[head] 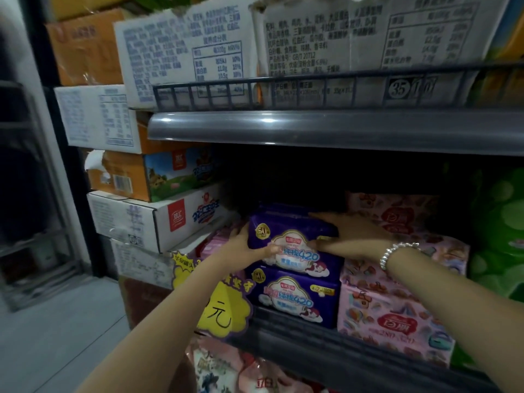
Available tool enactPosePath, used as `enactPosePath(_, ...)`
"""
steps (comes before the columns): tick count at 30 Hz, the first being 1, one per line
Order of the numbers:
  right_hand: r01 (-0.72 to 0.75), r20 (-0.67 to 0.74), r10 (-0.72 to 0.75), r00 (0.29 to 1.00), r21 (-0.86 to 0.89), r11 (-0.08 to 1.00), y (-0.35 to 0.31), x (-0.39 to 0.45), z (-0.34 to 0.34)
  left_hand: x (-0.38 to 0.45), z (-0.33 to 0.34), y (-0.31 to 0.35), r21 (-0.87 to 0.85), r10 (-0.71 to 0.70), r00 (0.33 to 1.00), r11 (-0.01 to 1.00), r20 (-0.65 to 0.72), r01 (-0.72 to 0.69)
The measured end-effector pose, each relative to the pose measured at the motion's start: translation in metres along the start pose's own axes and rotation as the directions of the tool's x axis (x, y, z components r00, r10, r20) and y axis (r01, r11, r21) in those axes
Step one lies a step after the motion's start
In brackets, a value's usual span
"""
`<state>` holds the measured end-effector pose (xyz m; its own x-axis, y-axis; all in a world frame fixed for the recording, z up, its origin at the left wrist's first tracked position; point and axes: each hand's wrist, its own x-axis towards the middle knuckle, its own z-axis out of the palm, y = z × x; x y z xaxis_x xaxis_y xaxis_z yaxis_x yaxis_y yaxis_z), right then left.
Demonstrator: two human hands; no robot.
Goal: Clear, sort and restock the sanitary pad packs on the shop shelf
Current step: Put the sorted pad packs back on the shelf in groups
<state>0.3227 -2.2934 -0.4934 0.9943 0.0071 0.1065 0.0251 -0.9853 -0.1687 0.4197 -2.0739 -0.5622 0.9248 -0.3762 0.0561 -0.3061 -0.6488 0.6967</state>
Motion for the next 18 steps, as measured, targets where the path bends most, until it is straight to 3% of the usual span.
enactPosePath(3, 0.007, -0.055, -0.018, 0.998, -0.180, 0.984, -0.017, 0.001, 0.006, -0.007, -0.006, -0.020, 0.330, -0.062, 0.997, 0.943, 0.038, 0.046)
enactPosePath(5, 0.016, -0.064, -0.029, 0.997, -0.206, 0.978, -0.026, 0.006, 0.008, -0.008, -0.014, -0.028, 0.430, -0.072, 0.996, 0.902, 0.053, 0.042)
enactPosePath(10, 0.032, -0.008, -0.035, 0.999, -0.243, 0.969, -0.027, 0.017, 0.011, -0.007, -0.028, -0.028, 0.417, -0.045, 0.995, 0.909, 0.084, 0.006)
enactPosePath(14, 0.051, -0.034, -0.063, 0.997, -0.269, 0.962, -0.023, 0.018, 0.014, 0.000, -0.030, -0.032, 0.309, -0.064, 0.996, 0.950, 0.066, 0.041)
enactPosePath(18, 0.058, -0.028, -0.069, 0.997, -0.278, 0.959, -0.021, 0.020, 0.015, 0.001, -0.031, -0.032, 0.340, -0.042, 0.997, 0.940, 0.072, 0.015)
